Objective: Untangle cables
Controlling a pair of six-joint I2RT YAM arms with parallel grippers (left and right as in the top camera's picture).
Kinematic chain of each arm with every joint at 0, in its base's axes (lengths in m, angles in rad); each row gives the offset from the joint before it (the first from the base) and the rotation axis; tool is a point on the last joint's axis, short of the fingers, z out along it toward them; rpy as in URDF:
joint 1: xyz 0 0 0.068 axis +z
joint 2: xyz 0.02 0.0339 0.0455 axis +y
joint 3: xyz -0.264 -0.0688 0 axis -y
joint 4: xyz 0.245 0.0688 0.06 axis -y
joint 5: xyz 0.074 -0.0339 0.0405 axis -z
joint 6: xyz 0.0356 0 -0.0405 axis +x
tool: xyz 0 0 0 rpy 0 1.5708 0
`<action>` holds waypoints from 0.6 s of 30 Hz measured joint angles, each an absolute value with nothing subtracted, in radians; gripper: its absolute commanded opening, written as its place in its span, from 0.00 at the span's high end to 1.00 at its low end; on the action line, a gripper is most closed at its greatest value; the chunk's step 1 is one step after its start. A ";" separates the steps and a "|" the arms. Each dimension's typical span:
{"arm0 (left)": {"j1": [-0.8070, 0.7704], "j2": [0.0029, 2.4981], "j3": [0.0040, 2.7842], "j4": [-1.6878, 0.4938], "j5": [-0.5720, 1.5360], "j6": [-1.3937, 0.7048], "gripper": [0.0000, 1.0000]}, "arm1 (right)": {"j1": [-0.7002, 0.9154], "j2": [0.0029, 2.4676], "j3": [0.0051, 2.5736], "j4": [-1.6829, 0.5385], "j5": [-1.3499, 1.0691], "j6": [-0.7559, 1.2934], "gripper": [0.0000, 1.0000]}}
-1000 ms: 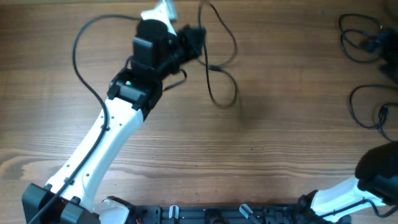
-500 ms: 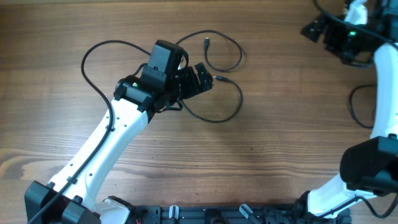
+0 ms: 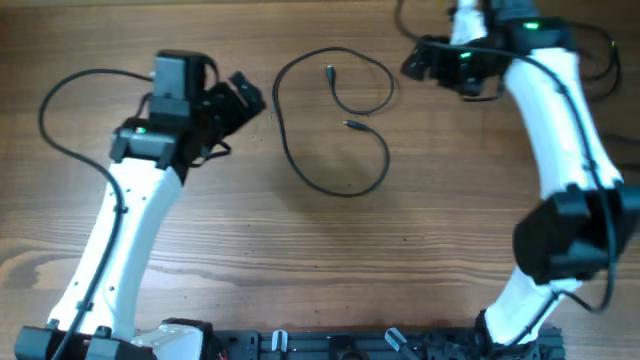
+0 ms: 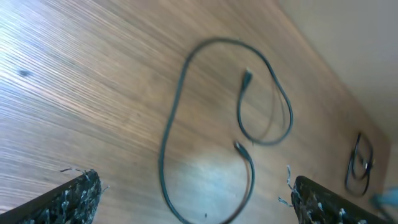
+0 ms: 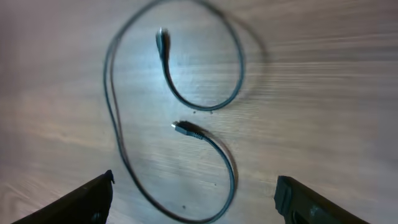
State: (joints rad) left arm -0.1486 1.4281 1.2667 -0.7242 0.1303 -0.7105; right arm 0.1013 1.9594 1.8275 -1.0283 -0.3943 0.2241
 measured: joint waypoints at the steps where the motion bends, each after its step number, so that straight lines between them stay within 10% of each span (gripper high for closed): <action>1: -0.134 1.428 1.267 -0.722 0.133 -0.712 0.00 | 0.116 1.979 1.827 -1.017 -0.388 0.200 0.15; 18: -0.102 1.428 1.267 -0.718 0.155 -0.716 0.00 | 0.267 2.157 1.822 -0.766 -0.221 -0.527 0.14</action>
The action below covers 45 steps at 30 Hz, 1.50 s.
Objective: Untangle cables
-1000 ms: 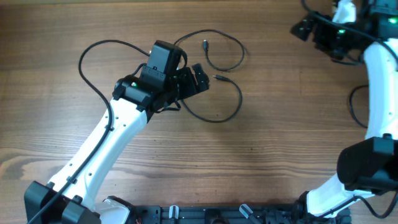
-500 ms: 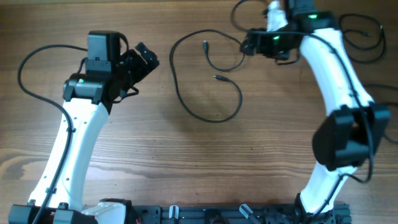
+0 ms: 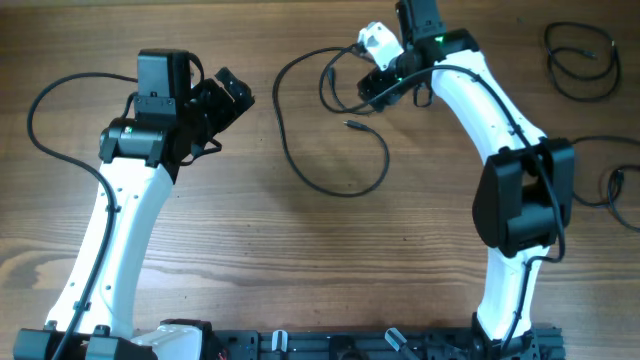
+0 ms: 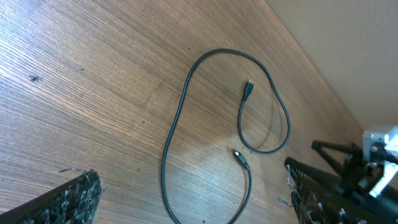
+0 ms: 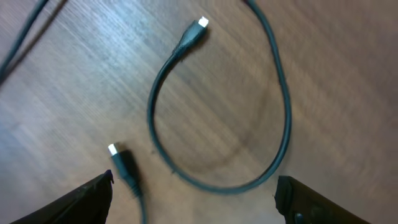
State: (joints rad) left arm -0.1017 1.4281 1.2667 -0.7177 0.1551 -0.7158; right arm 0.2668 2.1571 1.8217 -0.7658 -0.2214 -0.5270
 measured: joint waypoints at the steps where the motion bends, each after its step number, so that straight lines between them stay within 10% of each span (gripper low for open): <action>1: -0.102 1.428 1.267 -0.718 0.155 -0.716 0.00 | 0.267 2.160 1.822 -0.752 -0.218 -0.546 0.14; 45: -0.102 1.428 1.267 -0.715 0.155 -0.716 0.00 | 0.267 2.291 1.789 -0.793 -0.345 -0.874 0.10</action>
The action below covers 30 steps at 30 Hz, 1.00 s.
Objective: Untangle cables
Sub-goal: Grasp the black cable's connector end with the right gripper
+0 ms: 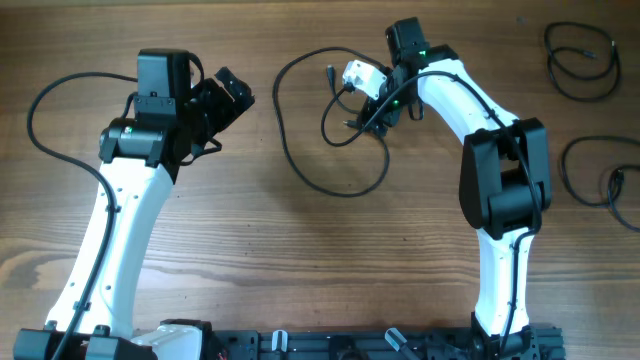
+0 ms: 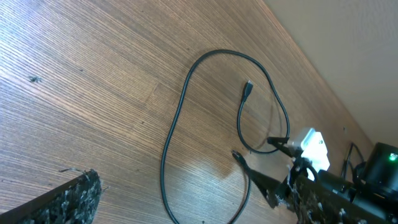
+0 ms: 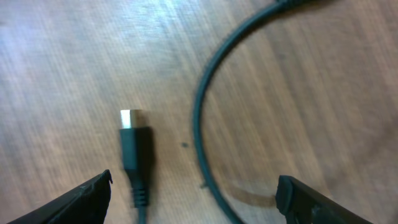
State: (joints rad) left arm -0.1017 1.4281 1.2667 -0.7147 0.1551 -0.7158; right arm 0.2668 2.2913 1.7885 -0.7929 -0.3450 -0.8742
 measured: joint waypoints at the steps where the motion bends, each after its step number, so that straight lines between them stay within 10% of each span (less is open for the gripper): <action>1: -0.102 1.428 1.267 -0.715 0.155 -0.716 0.00 | 0.267 2.291 1.789 -0.807 -0.357 -0.881 0.10; 16: -0.102 1.428 1.267 -0.715 0.155 -0.716 0.00 | 0.267 2.291 1.693 -0.685 -0.381 -0.904 0.11; 22: -0.102 1.428 1.267 -0.715 0.155 -0.716 0.00 | 0.266 2.288 1.674 -0.646 -0.377 -0.883 0.54; 30: -0.102 1.428 1.267 -0.715 0.155 -0.716 0.00 | 0.265 2.282 1.672 -0.667 -0.376 -0.678 0.71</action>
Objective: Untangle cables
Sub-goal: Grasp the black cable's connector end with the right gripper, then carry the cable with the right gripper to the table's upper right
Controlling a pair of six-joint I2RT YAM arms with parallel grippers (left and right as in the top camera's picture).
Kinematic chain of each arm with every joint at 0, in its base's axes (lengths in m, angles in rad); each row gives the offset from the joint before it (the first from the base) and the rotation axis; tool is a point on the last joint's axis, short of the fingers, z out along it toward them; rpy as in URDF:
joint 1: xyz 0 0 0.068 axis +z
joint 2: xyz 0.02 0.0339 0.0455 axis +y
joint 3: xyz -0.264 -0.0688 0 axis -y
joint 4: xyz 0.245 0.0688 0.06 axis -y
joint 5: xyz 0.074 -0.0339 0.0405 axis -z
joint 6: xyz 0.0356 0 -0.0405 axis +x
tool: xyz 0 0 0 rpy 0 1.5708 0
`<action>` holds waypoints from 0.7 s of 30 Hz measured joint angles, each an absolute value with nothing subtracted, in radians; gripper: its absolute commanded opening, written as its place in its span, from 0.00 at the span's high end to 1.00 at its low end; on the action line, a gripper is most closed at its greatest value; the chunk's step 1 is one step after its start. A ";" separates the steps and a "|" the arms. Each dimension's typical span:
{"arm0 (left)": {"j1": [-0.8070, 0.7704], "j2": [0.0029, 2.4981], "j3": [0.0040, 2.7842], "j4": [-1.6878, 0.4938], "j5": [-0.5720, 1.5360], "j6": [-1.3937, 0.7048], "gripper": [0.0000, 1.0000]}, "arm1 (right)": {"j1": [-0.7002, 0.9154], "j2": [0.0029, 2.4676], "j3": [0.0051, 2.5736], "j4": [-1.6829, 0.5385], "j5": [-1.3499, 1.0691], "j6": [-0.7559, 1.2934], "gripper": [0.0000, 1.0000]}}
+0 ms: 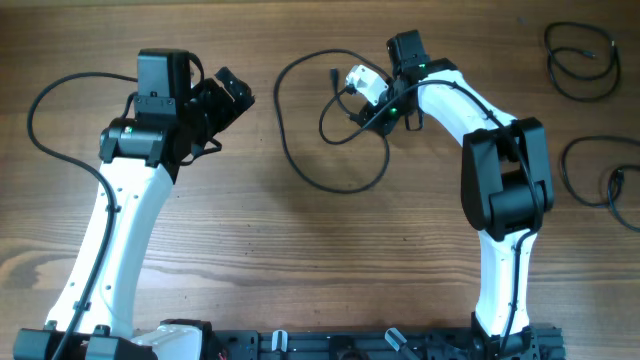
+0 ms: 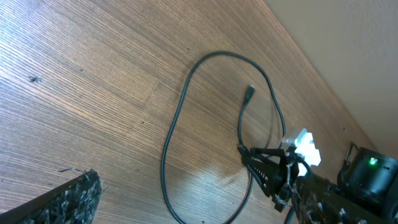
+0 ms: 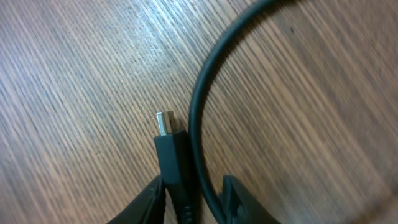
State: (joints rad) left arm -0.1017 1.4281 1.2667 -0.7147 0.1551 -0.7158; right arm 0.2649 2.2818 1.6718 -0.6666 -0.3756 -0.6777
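Note:
A thin black cable lies in a loose S on the wooden table. One plug rests near the far edge. My right gripper is down at the other plug, its fingers closed in on that plug and the strand of cable beside it. The left wrist view shows the cable with the right gripper on it. My left gripper hangs open to the left of the cable, holding nothing.
Two more coiled black cables lie at the right edge of the table, one at the far corner and one lower down. The left arm's own black lead loops over the table at the left.
My right gripper's fingers were wide apart around the plug and have closed in on it together with the neighbouring strand. The inner loop has shifted slightly. The left arm has not moved.
The right gripper was open off to the far right of the cable. It then stood over the inner loop, and later low over the middle plug, still open. Now it is shut on that plug. The left gripper stayed open at the left throughout.

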 measured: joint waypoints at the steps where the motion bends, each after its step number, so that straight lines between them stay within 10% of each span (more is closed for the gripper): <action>1: -0.102 1.428 1.267 -0.715 0.155 -0.716 0.00 | 0.265 2.280 1.672 -0.673 -0.376 -0.638 0.71; 21: -0.102 1.428 1.267 -0.715 0.155 -0.716 0.00 | 0.199 2.068 1.721 -0.923 -0.218 -0.155 0.90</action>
State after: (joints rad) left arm -0.1017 1.4281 1.2667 -0.7147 0.1555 -0.7158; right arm 0.1989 2.0682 1.7210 -0.9230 -0.2184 -0.1551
